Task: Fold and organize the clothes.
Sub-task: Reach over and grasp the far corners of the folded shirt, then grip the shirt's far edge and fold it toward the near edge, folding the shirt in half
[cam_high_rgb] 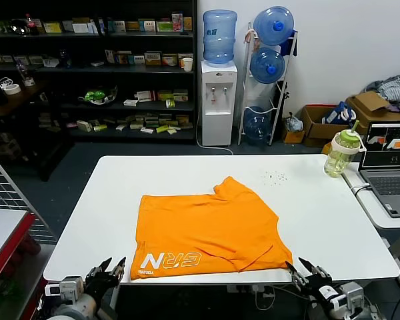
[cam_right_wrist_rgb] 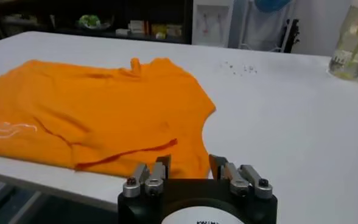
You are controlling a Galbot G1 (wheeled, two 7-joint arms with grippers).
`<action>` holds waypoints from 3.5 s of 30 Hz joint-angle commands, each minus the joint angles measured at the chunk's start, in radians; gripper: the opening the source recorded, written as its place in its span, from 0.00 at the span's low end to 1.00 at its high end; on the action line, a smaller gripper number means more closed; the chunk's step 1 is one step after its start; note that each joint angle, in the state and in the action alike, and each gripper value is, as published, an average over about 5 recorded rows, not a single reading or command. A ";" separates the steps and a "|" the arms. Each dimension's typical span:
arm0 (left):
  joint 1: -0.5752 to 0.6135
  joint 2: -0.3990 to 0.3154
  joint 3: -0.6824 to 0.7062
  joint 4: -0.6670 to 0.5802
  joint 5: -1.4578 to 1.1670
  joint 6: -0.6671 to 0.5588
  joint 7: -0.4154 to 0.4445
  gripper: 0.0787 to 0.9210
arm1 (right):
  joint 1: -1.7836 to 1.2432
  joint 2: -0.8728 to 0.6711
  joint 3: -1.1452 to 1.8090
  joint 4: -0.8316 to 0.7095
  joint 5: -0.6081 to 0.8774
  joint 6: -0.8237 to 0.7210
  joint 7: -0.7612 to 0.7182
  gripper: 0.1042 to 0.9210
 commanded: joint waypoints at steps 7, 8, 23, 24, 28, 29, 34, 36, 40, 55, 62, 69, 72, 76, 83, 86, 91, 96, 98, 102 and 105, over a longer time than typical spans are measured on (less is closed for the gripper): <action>-0.660 -0.104 0.184 0.457 0.028 -0.107 0.149 0.83 | 0.987 0.183 -0.452 -0.596 0.050 -0.033 0.024 0.85; -0.710 -0.117 0.212 0.526 0.028 -0.109 0.161 0.85 | 1.030 0.210 -0.476 -0.661 0.046 -0.032 0.017 0.86; -0.928 -0.199 0.376 0.906 0.022 -0.018 0.239 0.88 | 1.213 0.428 -0.586 -1.105 -0.033 -0.049 -0.090 0.88; -0.924 -0.197 0.378 0.897 0.021 -0.009 0.233 0.88 | 1.212 0.432 -0.586 -1.111 -0.035 -0.059 -0.085 0.88; -0.914 -0.185 0.398 0.860 0.011 0.019 0.212 0.88 | 1.195 0.428 -0.585 -1.112 -0.037 -0.102 -0.067 0.88; -0.912 -0.182 0.402 0.853 0.006 0.026 0.207 0.88 | 1.191 0.424 -0.585 -1.110 -0.035 -0.112 -0.066 0.88; -0.909 -0.175 0.415 0.836 -0.007 0.041 0.201 0.88 | 1.182 0.414 -0.584 -1.110 -0.020 -0.141 -0.072 0.88; -0.913 -0.179 0.417 0.840 -0.005 0.040 0.201 0.88 | 1.183 0.416 -0.582 -1.114 -0.010 -0.155 -0.070 0.85; -0.922 -0.184 0.426 0.844 -0.002 0.040 0.199 0.84 | 1.183 0.417 -0.579 -1.122 0.001 -0.182 -0.069 0.74; -0.907 -0.187 0.432 0.841 0.008 0.012 0.211 0.34 | 1.139 0.388 -0.581 -1.054 0.000 -0.078 -0.111 0.21; -0.881 -0.176 0.423 0.790 0.022 -0.040 0.223 0.09 | 1.071 0.343 -0.550 -0.914 0.005 0.015 -0.101 0.03; -0.801 -0.110 0.385 0.629 0.022 -0.056 0.212 0.01 | 0.947 0.209 -0.506 -0.654 0.066 -0.005 -0.058 0.02; -0.736 -0.075 0.348 0.536 0.014 -0.052 0.198 0.01 | 0.871 0.134 -0.486 -0.540 0.107 -0.039 -0.041 0.02; -0.632 -0.033 0.307 0.390 0.003 -0.034 0.154 0.01 | 0.735 0.041 -0.436 -0.389 0.157 -0.080 -0.026 0.02; -0.470 0.003 0.270 0.203 -0.013 0.000 0.085 0.01 | 0.566 -0.033 -0.359 -0.220 0.189 -0.120 0.023 0.02; -0.424 0.009 0.264 0.165 -0.011 0.004 0.068 0.01 | 0.501 -0.047 -0.318 -0.175 0.190 -0.139 0.046 0.02; -0.348 0.027 0.243 0.119 0.001 0.007 0.058 0.01 | 0.402 -0.076 -0.252 -0.100 0.197 -0.165 0.072 0.02; -0.289 0.038 0.219 0.096 0.020 0.005 0.059 0.01 | 0.326 -0.093 -0.207 -0.052 0.201 -0.180 0.084 0.02; -0.275 0.036 0.213 0.092 0.025 0.005 0.059 0.01 | 0.303 -0.093 -0.194 -0.041 0.198 -0.189 0.083 0.02; -0.252 0.030 0.198 0.088 0.035 0.028 0.063 0.02 | 0.274 -0.093 -0.176 -0.028 0.187 -0.208 0.060 0.04; -0.240 0.025 0.186 0.094 0.048 0.038 0.069 0.07 | 0.270 -0.094 -0.170 -0.027 0.179 -0.212 0.048 0.13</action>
